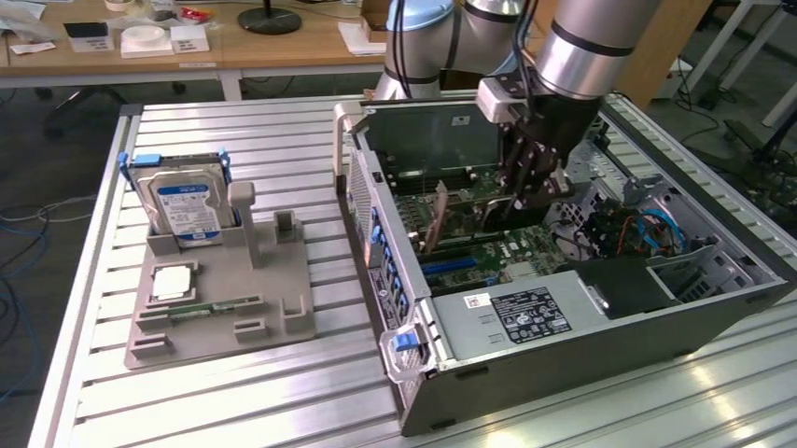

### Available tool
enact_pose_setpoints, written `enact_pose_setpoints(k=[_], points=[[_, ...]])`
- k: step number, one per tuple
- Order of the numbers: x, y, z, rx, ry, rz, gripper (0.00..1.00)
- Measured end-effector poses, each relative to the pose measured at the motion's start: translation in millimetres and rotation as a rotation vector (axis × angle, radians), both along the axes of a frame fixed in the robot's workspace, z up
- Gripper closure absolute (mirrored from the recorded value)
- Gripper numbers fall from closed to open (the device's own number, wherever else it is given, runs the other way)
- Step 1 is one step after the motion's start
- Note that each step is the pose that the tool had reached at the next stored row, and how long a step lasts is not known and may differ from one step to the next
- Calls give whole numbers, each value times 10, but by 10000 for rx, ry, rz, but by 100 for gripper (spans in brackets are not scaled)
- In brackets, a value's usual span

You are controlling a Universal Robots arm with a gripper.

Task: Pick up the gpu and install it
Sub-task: 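Insert the gpu into the slot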

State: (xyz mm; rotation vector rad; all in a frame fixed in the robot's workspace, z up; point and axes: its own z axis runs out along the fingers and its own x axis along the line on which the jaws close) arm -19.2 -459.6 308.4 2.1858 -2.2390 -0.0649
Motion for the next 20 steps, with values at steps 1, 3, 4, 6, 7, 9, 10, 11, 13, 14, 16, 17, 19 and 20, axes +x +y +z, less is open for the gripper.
enact_pose_setpoints(k=[1, 3, 4, 6, 7, 9, 10, 11, 13, 14, 16, 17, 19, 20], points=[[-8, 1, -3, 1, 0, 0, 74], [-21, 2, -19, 3, -1, 0, 74], [-28, 3, -31, 1, -1, 1, 74], [-39, 4, -49, 1, -1, 0, 74], [-38, 4, -48, 0, 0, 1, 74], [-38, 4, -48, 0, 0, 1, 74], [-42, 5, -54, 6, -1, 0, 74], [-49, 6, -64, 20, -1, 0, 74], [-74, 11, -85, 41, -2, 0, 74], [-83, 14, -92, 49, -2, 0, 74], [-96, 16, -113, 50, -1, 0, 74], [-100, 16, -130, 49, -1, 0, 74], [-102, 16, -167, 50, -2, 2, 74], [-106, 16, -186, 51, -1, 0, 74]])
